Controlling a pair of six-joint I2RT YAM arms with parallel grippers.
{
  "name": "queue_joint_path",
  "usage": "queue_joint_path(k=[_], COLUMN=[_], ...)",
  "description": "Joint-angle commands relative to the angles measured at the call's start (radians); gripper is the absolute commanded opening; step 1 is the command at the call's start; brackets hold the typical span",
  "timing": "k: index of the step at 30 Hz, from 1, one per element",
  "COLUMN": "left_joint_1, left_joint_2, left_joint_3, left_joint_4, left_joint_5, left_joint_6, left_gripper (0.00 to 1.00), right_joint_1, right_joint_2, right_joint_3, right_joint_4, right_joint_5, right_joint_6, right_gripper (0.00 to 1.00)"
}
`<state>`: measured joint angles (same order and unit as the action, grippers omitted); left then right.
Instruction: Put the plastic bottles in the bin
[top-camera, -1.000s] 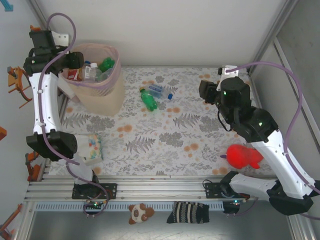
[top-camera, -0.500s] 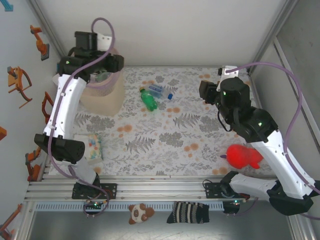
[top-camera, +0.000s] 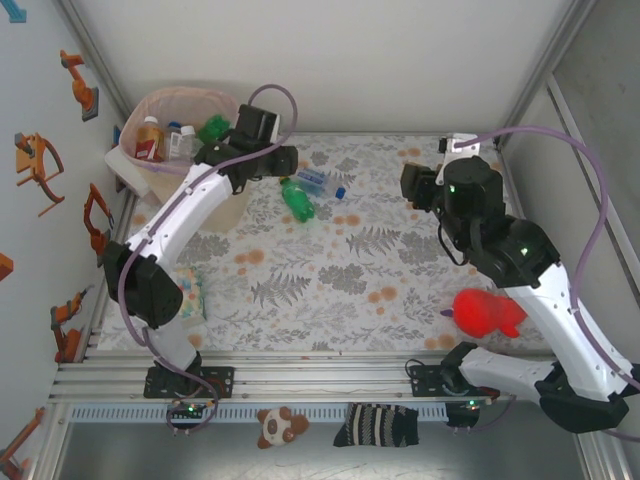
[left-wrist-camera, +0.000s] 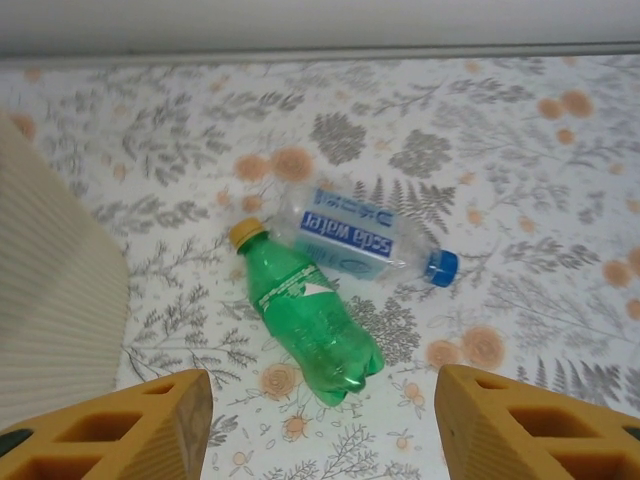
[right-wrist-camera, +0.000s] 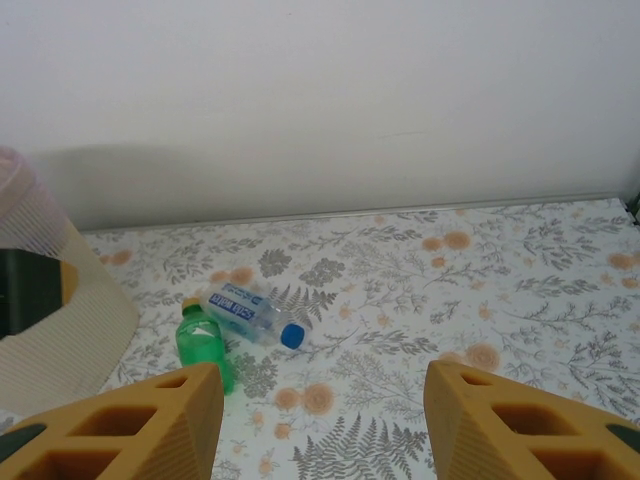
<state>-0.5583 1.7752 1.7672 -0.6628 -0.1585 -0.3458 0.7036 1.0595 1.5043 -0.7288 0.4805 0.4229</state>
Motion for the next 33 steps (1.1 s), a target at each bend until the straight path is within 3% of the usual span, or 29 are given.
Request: queue_joint_path(k=[1,7,13,33], left_joint_1=[0.004,0.024,0.043,0.07], left_joint_2=[0.052,0.156,0.269,0.474], left_joint_3=[-0.03,-0.041,0.0,0.093], left_joint_4=[0.065,0.091,0.059,0.031], left_joint_5=[-0.03,0.091,0.131,0.229], left_joint_6=[-0.146,-0.268,-0.339,-0.394], left_gripper=[0.62,0.63,0.7,0.75], right_joint_1=[0.005,0.005,0.005,0.005], right_joint_2=[-0.026,-0.028,-0.038,-0.087], right_joint_3=[0.011,0.013,0.01,-0.009], right_joint_4=[-0.015,-0.032,-0.04,-0.057], right_joint_5=[0.012,0.008,0.016,0.048], right_joint_6=[0.017,0.026,0.028,0.033], right_gripper=[0.54,0.54,0.54,0.54])
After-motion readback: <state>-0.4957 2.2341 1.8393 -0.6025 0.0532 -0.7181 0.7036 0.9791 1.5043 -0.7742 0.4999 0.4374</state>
